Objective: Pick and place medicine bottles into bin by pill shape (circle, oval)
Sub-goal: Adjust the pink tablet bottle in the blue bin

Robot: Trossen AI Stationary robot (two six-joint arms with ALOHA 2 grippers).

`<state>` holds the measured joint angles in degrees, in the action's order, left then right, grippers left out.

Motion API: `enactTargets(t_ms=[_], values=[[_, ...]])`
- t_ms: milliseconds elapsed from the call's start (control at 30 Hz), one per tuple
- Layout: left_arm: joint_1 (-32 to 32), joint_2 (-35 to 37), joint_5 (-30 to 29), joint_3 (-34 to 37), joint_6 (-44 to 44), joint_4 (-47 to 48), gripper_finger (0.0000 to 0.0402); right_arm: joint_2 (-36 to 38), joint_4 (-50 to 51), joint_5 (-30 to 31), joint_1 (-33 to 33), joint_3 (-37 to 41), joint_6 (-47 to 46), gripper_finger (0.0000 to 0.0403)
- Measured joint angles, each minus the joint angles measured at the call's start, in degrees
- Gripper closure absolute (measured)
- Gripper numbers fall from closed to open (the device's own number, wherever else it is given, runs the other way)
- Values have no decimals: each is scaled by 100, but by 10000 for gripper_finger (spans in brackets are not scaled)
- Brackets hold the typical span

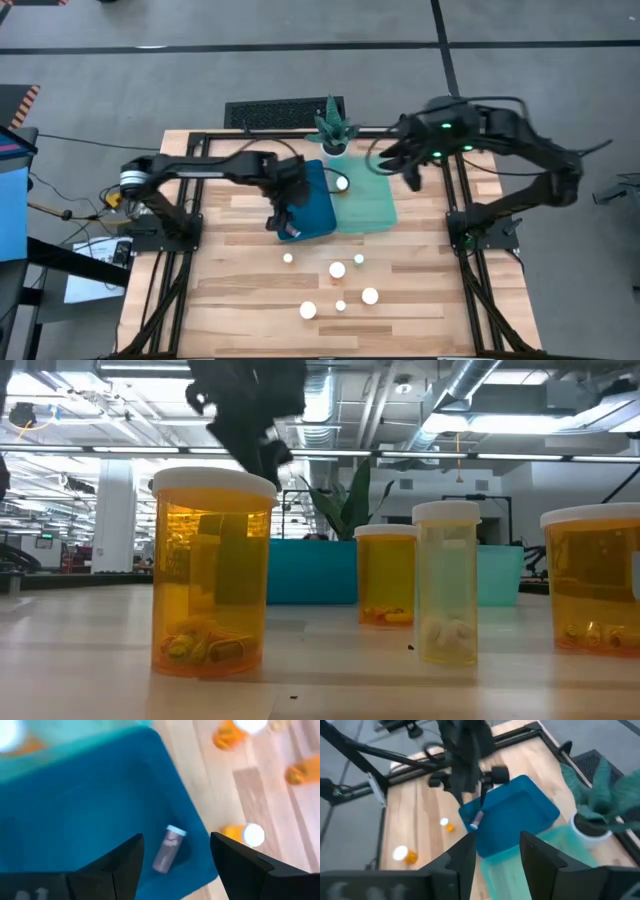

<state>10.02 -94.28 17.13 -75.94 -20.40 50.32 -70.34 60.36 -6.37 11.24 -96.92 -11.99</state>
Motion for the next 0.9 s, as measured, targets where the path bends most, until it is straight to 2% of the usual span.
enactTargets(t_ms=[67,267,800,900], values=[[1,-290,164,0,-306,17,180,243,100,108,-105,0,-134,246],[-50,-908,146,0,-965,194,180,611,276,540,-361,0,-328,252],[60,-1644,-216,0,-1403,339,180,632,575,544,-800,7,-509,262],[30,-1646,-483,0,-1409,299,180,628,574,544,-798,7,-494,262]])
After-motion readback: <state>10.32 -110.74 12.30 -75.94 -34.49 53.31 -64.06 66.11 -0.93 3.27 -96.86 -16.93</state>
